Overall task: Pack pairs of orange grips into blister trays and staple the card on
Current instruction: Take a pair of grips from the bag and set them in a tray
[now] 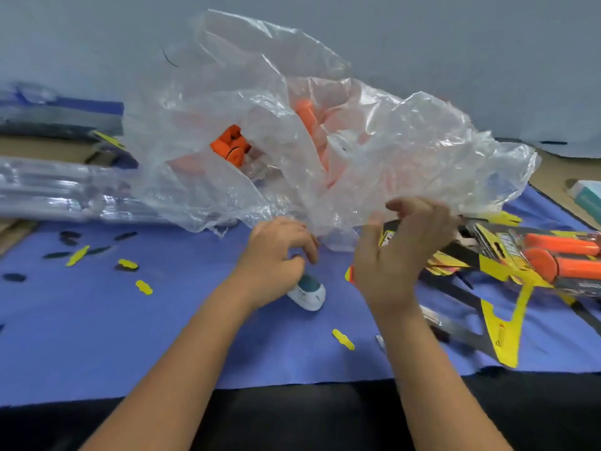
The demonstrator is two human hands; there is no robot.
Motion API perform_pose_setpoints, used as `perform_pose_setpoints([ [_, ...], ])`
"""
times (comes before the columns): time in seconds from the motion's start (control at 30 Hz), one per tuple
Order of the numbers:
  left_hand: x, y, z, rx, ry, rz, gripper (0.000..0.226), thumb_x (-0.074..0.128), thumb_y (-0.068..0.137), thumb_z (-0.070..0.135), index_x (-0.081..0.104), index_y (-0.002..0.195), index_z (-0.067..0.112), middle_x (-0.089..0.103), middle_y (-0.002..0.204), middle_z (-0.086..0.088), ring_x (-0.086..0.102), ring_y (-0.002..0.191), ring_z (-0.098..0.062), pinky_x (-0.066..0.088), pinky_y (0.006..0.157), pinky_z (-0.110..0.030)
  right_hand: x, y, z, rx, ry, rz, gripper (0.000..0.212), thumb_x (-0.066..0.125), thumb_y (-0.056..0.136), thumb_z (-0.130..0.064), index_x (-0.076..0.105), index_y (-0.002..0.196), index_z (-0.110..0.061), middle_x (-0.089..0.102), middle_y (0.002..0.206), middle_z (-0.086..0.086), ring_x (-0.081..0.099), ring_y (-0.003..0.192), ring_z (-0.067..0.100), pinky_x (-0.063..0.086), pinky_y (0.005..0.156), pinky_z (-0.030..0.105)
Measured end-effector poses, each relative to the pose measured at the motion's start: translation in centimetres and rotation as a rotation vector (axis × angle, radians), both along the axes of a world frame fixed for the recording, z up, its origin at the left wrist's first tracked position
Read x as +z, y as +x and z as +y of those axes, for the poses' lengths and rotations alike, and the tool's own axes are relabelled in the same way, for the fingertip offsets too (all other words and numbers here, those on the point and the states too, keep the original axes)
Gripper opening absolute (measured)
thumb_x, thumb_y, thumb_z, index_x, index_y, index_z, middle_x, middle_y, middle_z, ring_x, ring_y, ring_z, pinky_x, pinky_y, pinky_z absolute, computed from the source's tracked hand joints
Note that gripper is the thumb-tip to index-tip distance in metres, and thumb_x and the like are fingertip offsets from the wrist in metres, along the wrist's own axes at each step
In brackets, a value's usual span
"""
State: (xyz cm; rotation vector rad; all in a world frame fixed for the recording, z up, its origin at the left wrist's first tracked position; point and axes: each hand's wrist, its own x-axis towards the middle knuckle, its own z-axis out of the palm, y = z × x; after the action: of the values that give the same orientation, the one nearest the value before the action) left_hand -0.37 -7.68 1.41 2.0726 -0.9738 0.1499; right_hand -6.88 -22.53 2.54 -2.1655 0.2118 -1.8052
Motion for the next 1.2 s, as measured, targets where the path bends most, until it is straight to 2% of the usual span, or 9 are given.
perform_pose_setpoints([
  [0.17,-0.6,2.7,4.7,0.440,-0.437,0.200,0.031,0.035,0.060,0.006,0.064,0.063,0.016,0.066,0.078,0.006,0.062,0.085,-0.018,0.048,0.077,-0.028,-2.1,1.8,10.4,0.660,-0.272,0.388,0.018,0.045,0.085,-0.009,0.057,0.098,-0.005,0.056,0.083,0.013,0.044,0.067,0.025,0.029,0.056,0.029],
  [0.27,-1.7,5.0,8.4,0.728,-0.412,0.151,0.030,0.036,0.067,0.003,0.060,0.066,0.021,0.067,0.085,-0.004,0.059,0.088,-0.026,0.045,0.072,-0.034,-4.2,2.9,12.5,0.672,-0.303,0.885,0.020,0.043,0.098,-0.024,0.051,0.113,-0.014,0.056,0.102,0.005,0.054,0.078,0.026,0.039,0.055,0.037],
  [0.37,-2.9,7.5,11.8,0.865,-0.243,0.095,0.035,0.042,0.073,-0.008,0.068,0.085,0.013,0.065,0.102,-0.014,0.052,0.105,-0.037,0.043,0.087,-0.039,-4.9,5.3,11.3,0.477,-0.260,1.077,0.023,0.042,0.099,-0.028,0.050,0.114,-0.013,0.056,0.110,0.005,0.051,0.103,0.030,0.040,0.074,0.040],
  [0.57,-3.1,12.0,14.5,0.960,0.106,-0.003,0.050,0.047,0.081,-0.003,0.055,0.129,0.006,0.042,0.144,-0.016,0.025,0.139,-0.032,0.015,0.116,-0.035,-4.3,9.4,10.6,0.213,-0.060,0.997,0.011,0.044,0.092,-0.019,0.046,0.087,-0.009,0.060,0.098,0.013,0.050,0.087,0.033,0.031,0.067,0.037],
  [0.67,-2.9,14.3,14.5,0.890,0.392,0.025,0.052,0.046,0.091,0.009,0.047,0.142,0.018,0.031,0.154,-0.015,0.016,0.144,-0.034,0.014,0.118,-0.044,-5.0,9.6,12.9,0.555,0.065,0.944,0.033,0.049,0.092,-0.018,0.060,0.122,-0.015,0.062,0.119,0.006,0.054,0.107,0.030,0.042,0.087,0.040],
  [0.83,-3.7,16.0,13.6,0.726,0.576,-0.053,0.043,0.040,0.100,0.032,0.043,0.143,0.035,0.031,0.155,-0.004,0.010,0.148,-0.023,-0.006,0.118,-0.053,-6.6,9.5,13.4,0.649,-0.099,1.028,0.064,0.050,0.094,-0.025,0.027,0.153,-0.036,0.022,0.162,-0.001,0.023,0.144,0.018,0.021,0.115,0.033],
  [0.97,-4.7,15.7,14.1,0.712,0.516,-0.124,0.044,0.052,0.092,0.048,0.054,0.131,0.029,0.047,0.134,-0.008,0.031,0.136,-0.026,0.001,0.118,-0.050,-6.7,9.8,12.7,0.644,-0.047,0.963,0.066,0.052,0.093,-0.024,0.026,0.152,-0.036,0.018,0.163,-0.002,0.015,0.147,0.016,0.012,0.115,0.030],
  [1.07,-4.4,14.0,16.0,0.589,0.362,-0.153,0.051,0.059,0.079,0.058,0.068,0.114,0.023,0.057,0.117,-0.005,0.047,0.117,-0.028,0.021,0.112,-0.045,-6.5,9.8,12.0,0.592,0.065,0.835,0.050,0.055,0.093,-0.019,0.047,0.143,-0.024,0.045,0.148,-0.003,0.034,0.135,0.016,0.021,0.108,0.028],
  [1.2,-2.8,12.6,18.8,0.297,0.231,-0.039,0.034,0.075,0.082,0.030,0.074,0.110,0.011,0.070,0.109,-0.003,0.062,0.102,-0.011,0.043,0.098,-0.025,-6.3,9.5,12.1,0.638,0.165,0.831,0.032,0.058,0.094,-0.020,0.062,0.126,-0.018,0.063,0.122,-0.005,0.053,0.113,0.019,0.039,0.100,0.035],
])
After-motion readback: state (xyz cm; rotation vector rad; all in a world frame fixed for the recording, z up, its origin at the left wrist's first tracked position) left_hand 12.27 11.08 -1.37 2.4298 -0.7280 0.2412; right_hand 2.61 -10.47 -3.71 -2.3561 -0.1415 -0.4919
